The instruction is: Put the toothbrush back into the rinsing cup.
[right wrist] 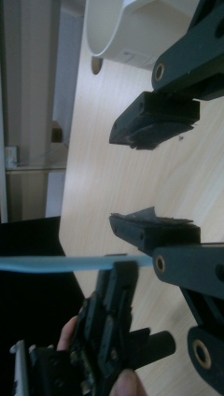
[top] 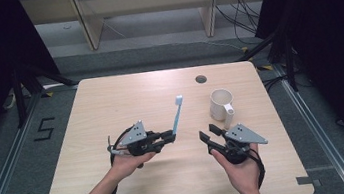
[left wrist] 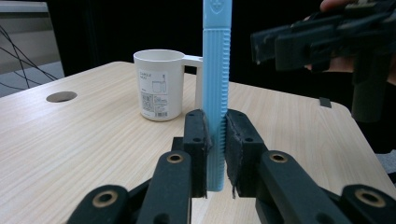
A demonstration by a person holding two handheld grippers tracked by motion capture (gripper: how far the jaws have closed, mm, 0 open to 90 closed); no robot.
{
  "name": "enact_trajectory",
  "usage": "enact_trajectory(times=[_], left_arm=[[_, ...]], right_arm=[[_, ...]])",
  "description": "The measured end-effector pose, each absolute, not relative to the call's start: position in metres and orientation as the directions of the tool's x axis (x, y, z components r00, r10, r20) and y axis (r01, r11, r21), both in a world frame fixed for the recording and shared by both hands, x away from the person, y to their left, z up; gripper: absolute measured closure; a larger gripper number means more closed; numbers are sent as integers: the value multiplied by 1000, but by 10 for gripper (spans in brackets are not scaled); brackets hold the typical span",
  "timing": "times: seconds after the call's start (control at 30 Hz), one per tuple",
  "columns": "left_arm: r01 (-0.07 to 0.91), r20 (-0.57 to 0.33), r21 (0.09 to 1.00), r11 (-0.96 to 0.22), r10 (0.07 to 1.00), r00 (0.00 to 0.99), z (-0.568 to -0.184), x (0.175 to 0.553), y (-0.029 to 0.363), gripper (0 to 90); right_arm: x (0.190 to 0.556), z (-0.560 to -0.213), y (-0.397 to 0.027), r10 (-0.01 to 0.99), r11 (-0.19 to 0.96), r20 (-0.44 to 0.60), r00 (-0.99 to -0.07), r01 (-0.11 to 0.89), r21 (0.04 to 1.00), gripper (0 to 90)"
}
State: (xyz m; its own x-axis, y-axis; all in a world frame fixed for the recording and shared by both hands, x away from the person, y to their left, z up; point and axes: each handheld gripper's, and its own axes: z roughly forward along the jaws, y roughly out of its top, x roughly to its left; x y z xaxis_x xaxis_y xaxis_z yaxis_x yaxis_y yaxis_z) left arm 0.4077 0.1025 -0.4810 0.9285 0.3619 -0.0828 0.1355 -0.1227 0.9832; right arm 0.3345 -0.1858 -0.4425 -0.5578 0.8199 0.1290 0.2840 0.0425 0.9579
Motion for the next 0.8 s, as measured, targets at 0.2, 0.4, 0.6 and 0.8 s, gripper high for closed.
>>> enact_trajectory(times=[0.2, 0.4, 0.6, 0.8], left_arm=[[146, -92, 982, -121, 373, 923, -484, 406, 98, 785], [138, -79, 983, -124, 393, 916, -483, 405, 95, 785], [133, -67, 981, -139, 404, 912, -484, 404, 90, 785], [129, -61, 981, -142, 410, 910, -485, 403, 84, 785]], right_arm=[[340, -430, -168, 806, 44, 127, -579, 272, 961, 565], [346, -422, -152, 796, 47, 112, -594, 246, 968, 573], [354, -415, -141, 793, 36, 117, -597, 239, 970, 579], [359, -412, -134, 787, 20, 150, -598, 268, 963, 611]])
